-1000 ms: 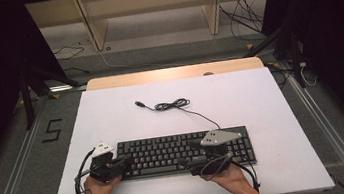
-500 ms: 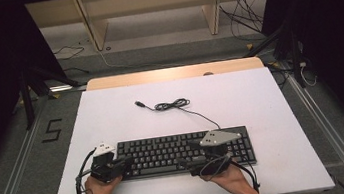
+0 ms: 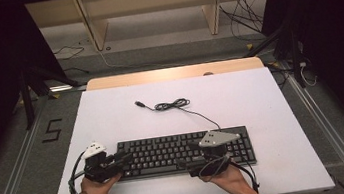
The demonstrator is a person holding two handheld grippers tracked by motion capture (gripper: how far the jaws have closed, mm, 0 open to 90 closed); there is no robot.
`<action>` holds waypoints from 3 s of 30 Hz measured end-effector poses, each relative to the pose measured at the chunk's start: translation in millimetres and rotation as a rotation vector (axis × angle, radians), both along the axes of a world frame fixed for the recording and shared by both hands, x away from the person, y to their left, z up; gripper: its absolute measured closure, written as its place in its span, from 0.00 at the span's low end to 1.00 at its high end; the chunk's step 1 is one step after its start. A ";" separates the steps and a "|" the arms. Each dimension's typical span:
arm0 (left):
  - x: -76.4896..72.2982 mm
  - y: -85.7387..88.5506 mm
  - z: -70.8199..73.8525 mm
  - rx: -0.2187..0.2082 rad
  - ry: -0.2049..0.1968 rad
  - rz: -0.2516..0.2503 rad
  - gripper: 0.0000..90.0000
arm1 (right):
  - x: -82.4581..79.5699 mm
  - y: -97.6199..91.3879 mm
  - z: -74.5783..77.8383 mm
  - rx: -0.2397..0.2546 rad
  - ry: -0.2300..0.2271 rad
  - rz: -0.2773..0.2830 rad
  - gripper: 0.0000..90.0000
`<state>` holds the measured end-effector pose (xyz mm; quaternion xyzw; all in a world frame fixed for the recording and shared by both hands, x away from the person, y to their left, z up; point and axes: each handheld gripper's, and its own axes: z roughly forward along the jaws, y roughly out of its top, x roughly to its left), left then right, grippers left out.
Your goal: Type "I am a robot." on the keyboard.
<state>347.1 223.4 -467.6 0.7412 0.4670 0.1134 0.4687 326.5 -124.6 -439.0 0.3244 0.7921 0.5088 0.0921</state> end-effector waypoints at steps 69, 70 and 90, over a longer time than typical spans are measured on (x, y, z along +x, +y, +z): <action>-14.0 -1.1 13.4 -0.084 -0.139 -0.006 0.31 | 16.8 56.3 -42.2 -0.198 0.092 0.094 1.00; -14.0 -1.1 13.4 -0.084 -0.139 -0.006 0.31 | 16.8 57.0 -43.2 -0.207 0.092 0.096 1.00; -13.1 0.7 13.0 -0.083 -0.139 0.001 0.31 | 16.9 54.1 -41.3 -0.168 0.099 0.086 0.93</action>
